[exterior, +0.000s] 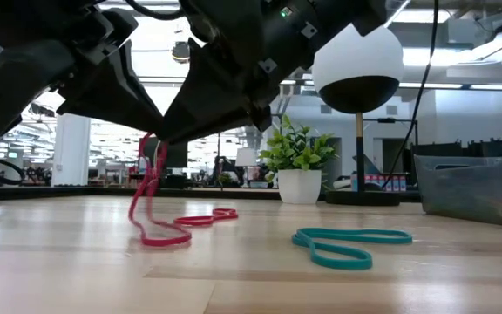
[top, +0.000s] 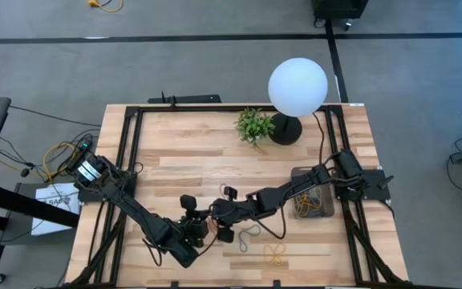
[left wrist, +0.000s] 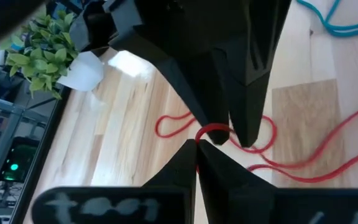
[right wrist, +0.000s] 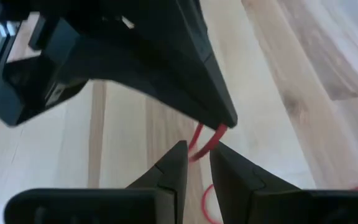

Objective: Pick and place items into bin
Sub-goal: Put the bottom red rubber band into the black transparent bin

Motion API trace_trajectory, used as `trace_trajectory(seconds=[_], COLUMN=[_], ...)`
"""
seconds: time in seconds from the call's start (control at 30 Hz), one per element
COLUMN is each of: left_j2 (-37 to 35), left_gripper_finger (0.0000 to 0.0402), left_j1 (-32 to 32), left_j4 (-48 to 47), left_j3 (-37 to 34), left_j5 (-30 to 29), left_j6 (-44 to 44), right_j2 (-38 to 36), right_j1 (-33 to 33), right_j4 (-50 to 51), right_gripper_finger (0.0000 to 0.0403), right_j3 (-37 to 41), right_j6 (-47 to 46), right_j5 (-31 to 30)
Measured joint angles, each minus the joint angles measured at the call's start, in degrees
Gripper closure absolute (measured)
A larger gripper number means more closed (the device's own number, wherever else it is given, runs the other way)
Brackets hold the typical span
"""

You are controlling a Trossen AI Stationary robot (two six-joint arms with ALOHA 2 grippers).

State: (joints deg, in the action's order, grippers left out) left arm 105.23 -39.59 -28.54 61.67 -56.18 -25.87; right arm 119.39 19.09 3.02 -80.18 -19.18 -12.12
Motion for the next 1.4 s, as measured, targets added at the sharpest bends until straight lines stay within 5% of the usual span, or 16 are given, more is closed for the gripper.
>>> trace_trajectory(seconds=[0.37,0.63,0.83,1.2,1.4], left_j2=[0.00,-0.02,-0.02,-0.02,-0.02], left_gripper_finger=[0.0401,0.0401,0.0399,0.0315,0.0283], left_j1=[-0.04,-0.02,0.11,0.28,0.51], left_j4=[2.75,2.60,2.43,2.48,2.47], left_j3=[0.00,0.00,0.00,0.00,0.00], left_j5=[0.25,2.52,4.83,4.93,9.09], left_j6=[1.61,1.97,1.91,-0.49,-0.88], right_j2=[0.02,0.07,0.09,0.11,-1.09], right_j1=[-0.46,-0.44,-0.44,-0.46,-0.45], right_j4=[0.10,2.41,5.19,8.93,25.50], right_gripper_finger=[0.0343,0.0395,0.0398,0.0400,0.0401], right_j3=[0.00,0.00,0.00,0.00,0.00], right_j6=[0.09,0.15,0.13,-0.45,-9.20], right_j5=[0.02,0.04,0.04,-0.22,-10.31])
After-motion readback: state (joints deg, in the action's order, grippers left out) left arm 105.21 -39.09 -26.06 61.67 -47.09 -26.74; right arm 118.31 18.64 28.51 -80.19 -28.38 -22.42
